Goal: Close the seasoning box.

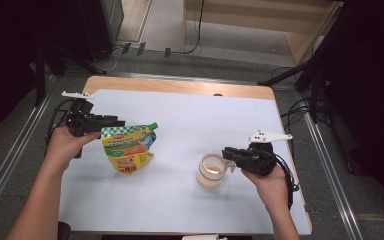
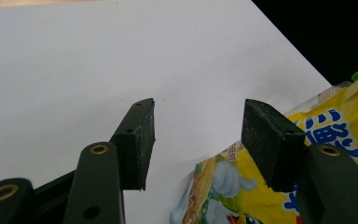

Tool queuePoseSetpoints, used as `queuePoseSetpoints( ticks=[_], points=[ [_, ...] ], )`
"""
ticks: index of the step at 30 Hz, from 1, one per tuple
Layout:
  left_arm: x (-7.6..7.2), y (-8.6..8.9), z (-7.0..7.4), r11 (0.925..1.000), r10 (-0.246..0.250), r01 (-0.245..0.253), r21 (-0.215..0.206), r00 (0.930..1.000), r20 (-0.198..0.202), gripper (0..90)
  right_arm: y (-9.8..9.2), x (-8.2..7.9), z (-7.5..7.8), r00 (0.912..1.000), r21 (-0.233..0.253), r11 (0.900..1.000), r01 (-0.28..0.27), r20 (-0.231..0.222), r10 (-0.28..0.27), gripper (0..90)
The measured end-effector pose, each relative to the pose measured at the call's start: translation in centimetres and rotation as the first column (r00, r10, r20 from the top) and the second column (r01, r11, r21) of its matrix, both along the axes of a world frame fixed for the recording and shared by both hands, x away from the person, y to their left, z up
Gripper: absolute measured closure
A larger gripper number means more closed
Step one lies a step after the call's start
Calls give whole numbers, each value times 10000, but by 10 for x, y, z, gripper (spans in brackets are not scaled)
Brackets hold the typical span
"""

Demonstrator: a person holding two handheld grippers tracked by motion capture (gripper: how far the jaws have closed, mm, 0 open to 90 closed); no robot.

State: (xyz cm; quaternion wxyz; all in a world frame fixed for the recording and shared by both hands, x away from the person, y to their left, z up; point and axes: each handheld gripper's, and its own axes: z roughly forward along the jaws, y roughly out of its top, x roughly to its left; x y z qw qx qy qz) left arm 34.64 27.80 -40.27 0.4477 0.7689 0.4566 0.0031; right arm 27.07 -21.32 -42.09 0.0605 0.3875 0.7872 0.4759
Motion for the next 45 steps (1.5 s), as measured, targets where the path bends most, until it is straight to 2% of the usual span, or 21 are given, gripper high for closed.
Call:
queuePoseSetpoints(
  ticks=[6,10,19,26,32,34,37,40,45],
  points=[
    [0,0,0,10000,20,-21,83,10000,23,442,-5,1,-2,9996,-93,9996,259,139,-257,697],
    [1,1,-1,9999,29,-29,113,10000,14,439,-10,4,-6,9989,-320,9987,397,250,-389,650],
    [0,1,-1,9998,83,-85,176,9999,91,432,-28,9,-16,9943,-87,9945,1048,205,-1046,561],
    [0,1,-2,9997,124,-125,221,9999,74,428,-43,13,-26,9902,-80,9904,1377,240,-1374,544],
    [0,0,-3,9992,81,-90,385,9997,222,428,-53,16,-37,9868,-97,9872,1593,308,-1589,482],
    [0,0,-3,9989,90,-99,464,9998,196,427,-55,17,-42,9825,-130,9826,1850,265,-1846,448],
    [1,0,-5,9988,135,-141,466,9998,147,425,-59,19,-48,9810,-238,9807,1938,143,-1935,426],
    [1,0,-7,9990,190,-195,407,9998,113,421,-61,20,-52,9760,-254,9759,2167,289,-2159,387],
    [2,0,-9,9988,313,-317,380,9995,99,413,-68,24,-59,9688,-334,9683,2475,214,-2469,367]
  ],
)
